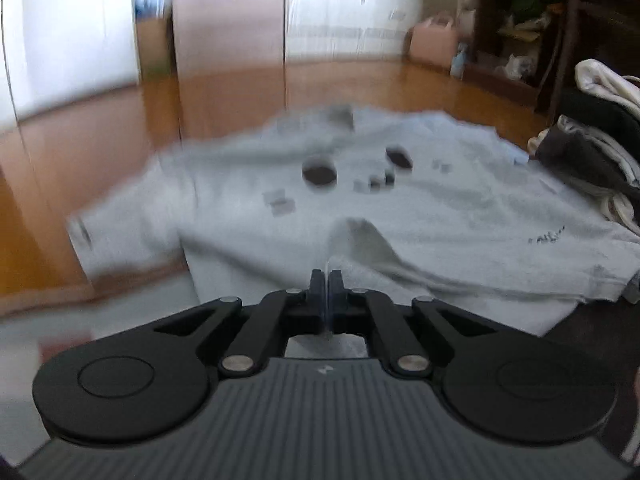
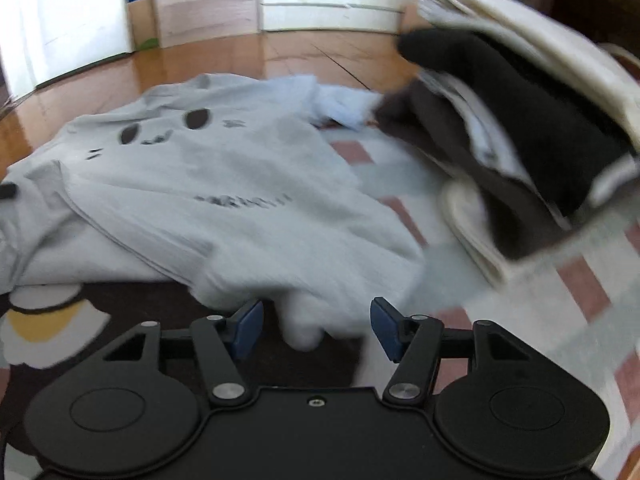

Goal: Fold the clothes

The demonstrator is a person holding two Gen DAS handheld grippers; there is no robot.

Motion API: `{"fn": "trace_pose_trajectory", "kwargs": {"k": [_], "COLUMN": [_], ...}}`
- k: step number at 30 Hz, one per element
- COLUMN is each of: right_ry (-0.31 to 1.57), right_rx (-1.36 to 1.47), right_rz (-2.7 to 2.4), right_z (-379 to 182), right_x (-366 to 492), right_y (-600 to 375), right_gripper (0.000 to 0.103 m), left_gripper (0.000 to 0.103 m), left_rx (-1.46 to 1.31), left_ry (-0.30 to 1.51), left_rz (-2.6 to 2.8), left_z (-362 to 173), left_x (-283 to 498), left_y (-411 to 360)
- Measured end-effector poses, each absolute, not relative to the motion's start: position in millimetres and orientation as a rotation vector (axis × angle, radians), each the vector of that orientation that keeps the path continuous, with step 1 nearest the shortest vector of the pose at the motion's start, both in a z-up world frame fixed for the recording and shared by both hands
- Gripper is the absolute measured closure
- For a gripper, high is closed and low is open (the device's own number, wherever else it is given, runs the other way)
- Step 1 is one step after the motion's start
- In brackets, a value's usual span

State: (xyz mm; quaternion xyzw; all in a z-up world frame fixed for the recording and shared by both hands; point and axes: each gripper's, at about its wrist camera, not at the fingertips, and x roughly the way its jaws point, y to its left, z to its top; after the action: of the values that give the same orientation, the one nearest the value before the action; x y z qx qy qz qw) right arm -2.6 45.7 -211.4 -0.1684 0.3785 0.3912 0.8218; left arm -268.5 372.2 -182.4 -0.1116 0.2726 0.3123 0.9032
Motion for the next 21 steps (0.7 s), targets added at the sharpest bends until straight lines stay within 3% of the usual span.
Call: {"fn": "trace_pose_trajectory", "kwargs": {"k": [7,9,10,11,21], "right_ry": [1.03,1.027,1.014,0.988,0.688], "right_rx": [0.045,0.062,0.044,-0.014,-0.113], "right_rz": [0.863,0.882,0.893,0.902,0.971], "right_z": [-231,-237,-238,-236,-107], "right_x": [32,31,30,29,59], "right_y": [15,21,26,34,-49], "right_gripper": [0.038,0.044,0.074,0.095,0.099], "left_gripper": [0.102,0.102,0.102,0.102,0.102], "left_rx": [-0.299,-0.312,-0.291,-0.268,-0.019], "left_ry": [0.491,0.489,0.491,0.492,0.487], "left_rz": [0.62,0.618,0.619,0.62,0.349], "left_z": [-168,-165,-160,-155,-25], "left_x": [-283,-286,-287,-287,-368], "left_y": [377,376,374,371,302]}}
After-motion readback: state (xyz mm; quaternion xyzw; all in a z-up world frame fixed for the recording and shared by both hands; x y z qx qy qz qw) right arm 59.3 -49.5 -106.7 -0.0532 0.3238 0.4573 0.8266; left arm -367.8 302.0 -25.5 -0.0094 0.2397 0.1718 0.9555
